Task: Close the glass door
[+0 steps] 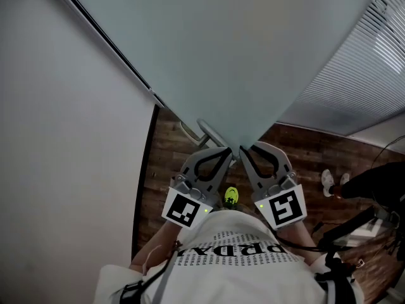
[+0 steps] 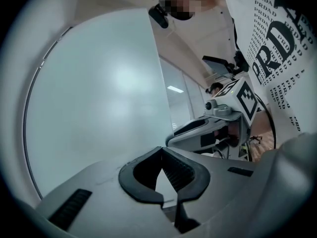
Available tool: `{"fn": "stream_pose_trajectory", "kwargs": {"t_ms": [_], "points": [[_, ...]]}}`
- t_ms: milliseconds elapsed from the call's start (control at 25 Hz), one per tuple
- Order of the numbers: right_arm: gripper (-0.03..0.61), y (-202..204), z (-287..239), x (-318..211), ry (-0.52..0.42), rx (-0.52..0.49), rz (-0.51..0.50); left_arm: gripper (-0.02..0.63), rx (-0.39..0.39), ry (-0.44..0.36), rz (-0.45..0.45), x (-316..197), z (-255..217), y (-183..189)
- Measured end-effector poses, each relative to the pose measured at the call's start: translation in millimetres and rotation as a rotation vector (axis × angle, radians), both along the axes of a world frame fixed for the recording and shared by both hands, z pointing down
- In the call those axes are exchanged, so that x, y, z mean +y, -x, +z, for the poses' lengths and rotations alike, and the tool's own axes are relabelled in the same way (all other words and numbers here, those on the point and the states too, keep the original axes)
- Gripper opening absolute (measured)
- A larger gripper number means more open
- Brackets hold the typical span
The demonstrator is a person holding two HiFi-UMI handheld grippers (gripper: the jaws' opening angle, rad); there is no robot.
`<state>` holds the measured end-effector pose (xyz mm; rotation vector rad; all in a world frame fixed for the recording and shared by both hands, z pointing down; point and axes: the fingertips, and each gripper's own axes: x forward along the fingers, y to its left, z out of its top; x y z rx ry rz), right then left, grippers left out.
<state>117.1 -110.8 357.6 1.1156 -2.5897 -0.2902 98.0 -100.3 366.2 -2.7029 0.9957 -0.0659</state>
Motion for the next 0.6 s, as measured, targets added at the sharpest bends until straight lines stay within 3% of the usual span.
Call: {"fn": "stream_pose_trajectory", "kwargs": {"t_ms": [320,600], "points": [[0.043,-15.8,-1.7,-6.3,0.012,-0.029,0.073,0.003,-0.021,-0.014,0.047,-7.3,-10.0,-2.7],[0.043,-31.4,9.5,-5.8,0.130,-0.083,0.134,0.003,-0.073,0.083,0.071,0.0,-10.0,5.3]]}}
